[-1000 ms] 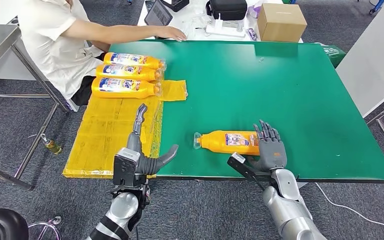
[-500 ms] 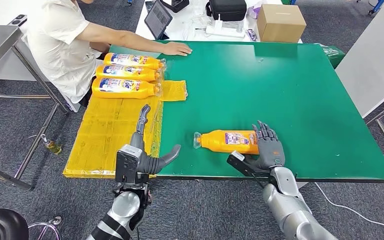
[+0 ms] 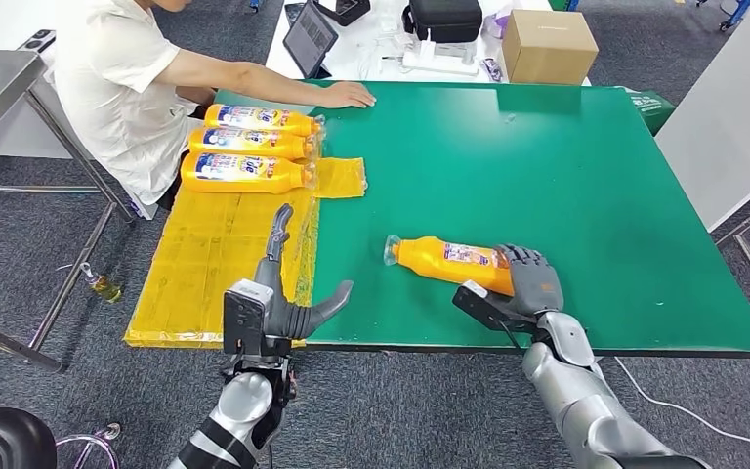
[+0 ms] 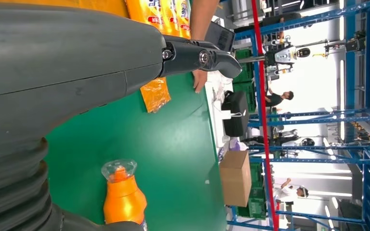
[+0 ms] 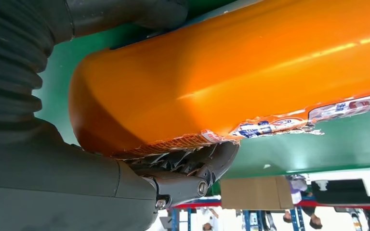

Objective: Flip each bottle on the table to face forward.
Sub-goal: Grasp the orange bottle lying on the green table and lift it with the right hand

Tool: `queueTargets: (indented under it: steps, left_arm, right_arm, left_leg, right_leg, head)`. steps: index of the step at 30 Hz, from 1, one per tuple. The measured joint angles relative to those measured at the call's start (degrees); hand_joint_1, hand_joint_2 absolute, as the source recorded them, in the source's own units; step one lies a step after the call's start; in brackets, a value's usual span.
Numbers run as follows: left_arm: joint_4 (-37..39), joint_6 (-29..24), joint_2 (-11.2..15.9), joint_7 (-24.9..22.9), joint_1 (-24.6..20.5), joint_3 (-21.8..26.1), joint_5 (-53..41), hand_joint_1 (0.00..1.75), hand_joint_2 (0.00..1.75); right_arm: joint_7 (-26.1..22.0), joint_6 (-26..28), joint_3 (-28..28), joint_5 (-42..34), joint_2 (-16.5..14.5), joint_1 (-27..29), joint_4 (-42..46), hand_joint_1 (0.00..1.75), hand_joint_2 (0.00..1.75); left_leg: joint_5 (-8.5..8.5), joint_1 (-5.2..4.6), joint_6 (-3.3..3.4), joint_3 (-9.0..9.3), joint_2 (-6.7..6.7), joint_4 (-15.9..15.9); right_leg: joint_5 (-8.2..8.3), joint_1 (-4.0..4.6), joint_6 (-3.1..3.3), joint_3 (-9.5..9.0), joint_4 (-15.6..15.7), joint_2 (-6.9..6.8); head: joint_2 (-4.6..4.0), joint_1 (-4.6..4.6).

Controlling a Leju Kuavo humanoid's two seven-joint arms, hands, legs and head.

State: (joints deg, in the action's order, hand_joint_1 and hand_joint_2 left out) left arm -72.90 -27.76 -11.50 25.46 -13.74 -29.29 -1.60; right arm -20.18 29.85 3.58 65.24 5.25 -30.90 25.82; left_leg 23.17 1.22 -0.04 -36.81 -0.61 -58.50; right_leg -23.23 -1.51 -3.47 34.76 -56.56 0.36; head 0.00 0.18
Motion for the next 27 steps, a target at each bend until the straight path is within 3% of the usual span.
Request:
queueTargets:
  steps: [3,11,18,24,27]
  left_arm:
    - [0.00,0.01,-0.02,0.01,-0.33,0.00,0.45,0.00,1.75]
    - [-0.01,-0.50,-0.02,0.33,-0.37,0.07,2.63,0.00,1.75]
    - [0.07,1.32,-0.02,-0.34,0.55,0.05,7.10,0.00,1.75]
    - [1.05,3.24,-0.02,-1.51,1.61,-0.13,11.23,0.00,1.75]
    - [1.61,6.15,-0.04,-4.38,1.78,-0.18,15.78,0.00,1.75]
  right_arm:
    - [-2.25,-1.03,-0.18,-3.04,0.09,-0.17,-0.39,1.75,1.75]
    - [-14.63,-7.24,-3.40,-18.33,-1.47,0.68,0.74,1.75,1.75]
    - [-18.98,-7.61,-3.90,-28.09,-4.02,4.92,7.23,1.75,1.75]
    - [-19.28,-7.45,-2.27,-33.54,-5.71,9.32,15.67,1.75,1.75]
    - [-19.54,-7.35,-1.33,-36.52,-6.11,10.74,19.00,1.75,1.75]
  left_leg:
    - [0.00,0.00,0.00,0.03,0.00,0.00]
    - [0.08,0.02,0.00,0.24,0.16,0.01]
    - [0.07,0.06,-0.01,0.13,0.12,0.01]
    - [0.07,0.04,-0.01,-0.16,0.09,0.01]
    - [0.07,0.04,0.00,-0.19,0.06,0.01]
  right_leg:
    - [0.00,0.00,0.00,-0.06,0.00,0.00]
    - [0.00,0.03,0.01,-0.16,0.00,0.21]
    - [0.00,0.09,0.01,-0.12,-0.02,0.18]
    - [0.00,0.07,0.01,0.14,-0.02,0.16]
    - [-0.01,0.07,0.01,0.16,-0.02,0.16]
  head:
    - [0.00,0.00]
    - [0.00,-0.01]
    - [0.00,0.00]
    - [0.00,-0.01]
    - [0.00,-0.01]
